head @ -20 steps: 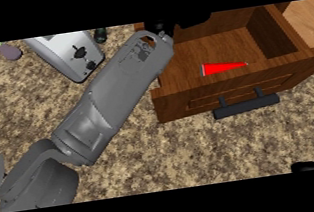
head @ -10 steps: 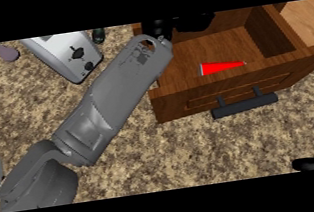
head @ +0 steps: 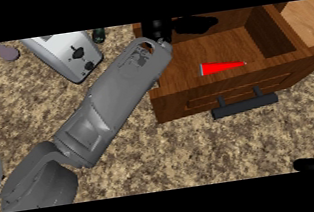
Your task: Pick up the can, place it into the drawer and close the drawer
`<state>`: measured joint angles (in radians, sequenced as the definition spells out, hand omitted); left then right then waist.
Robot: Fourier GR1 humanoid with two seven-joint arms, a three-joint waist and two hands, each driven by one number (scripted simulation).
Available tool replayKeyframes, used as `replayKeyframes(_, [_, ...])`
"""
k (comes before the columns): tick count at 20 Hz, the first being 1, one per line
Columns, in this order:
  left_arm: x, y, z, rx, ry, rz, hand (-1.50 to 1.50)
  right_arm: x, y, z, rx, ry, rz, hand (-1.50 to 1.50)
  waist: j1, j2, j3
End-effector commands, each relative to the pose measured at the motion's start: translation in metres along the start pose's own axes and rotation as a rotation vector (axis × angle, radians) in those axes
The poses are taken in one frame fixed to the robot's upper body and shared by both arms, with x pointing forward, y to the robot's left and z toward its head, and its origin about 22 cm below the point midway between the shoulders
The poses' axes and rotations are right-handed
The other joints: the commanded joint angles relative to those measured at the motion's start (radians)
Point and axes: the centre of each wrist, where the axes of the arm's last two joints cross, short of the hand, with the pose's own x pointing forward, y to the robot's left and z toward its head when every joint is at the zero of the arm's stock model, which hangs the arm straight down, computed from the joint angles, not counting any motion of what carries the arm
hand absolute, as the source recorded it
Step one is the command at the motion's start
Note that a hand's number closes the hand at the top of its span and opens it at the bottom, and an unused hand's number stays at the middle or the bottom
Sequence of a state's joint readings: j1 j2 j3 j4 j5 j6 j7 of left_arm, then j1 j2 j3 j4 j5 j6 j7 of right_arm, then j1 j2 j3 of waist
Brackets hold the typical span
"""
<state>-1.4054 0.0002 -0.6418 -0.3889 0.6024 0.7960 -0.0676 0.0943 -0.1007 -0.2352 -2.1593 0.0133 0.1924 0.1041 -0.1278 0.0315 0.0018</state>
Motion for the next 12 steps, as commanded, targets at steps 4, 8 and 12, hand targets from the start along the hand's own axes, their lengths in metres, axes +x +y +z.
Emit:
replayKeyframes(4, [0.010, 0.000, -0.003, 0.025, 0.017, 0.058, -1.50, 0.023, 0.001, -0.004, 0.072, -0.105, 0.199, -1.50, 0.000, 0.001, -0.001])
replayKeyframes(8, [0.007, -0.001, 0.002, 0.006, 0.013, 0.122, -1.50, 0.027, 0.009, -0.009, 0.081, -0.146, 0.288, -1.50, 0.030, -0.007, -0.001])
replayKeyframes(12, [0.009, -0.002, 0.002, 0.029, -0.010, 0.139, -1.50, 0.036, 0.016, -0.011, 0.099, -0.178, 0.427, -1.50, 0.049, -0.012, -0.002])
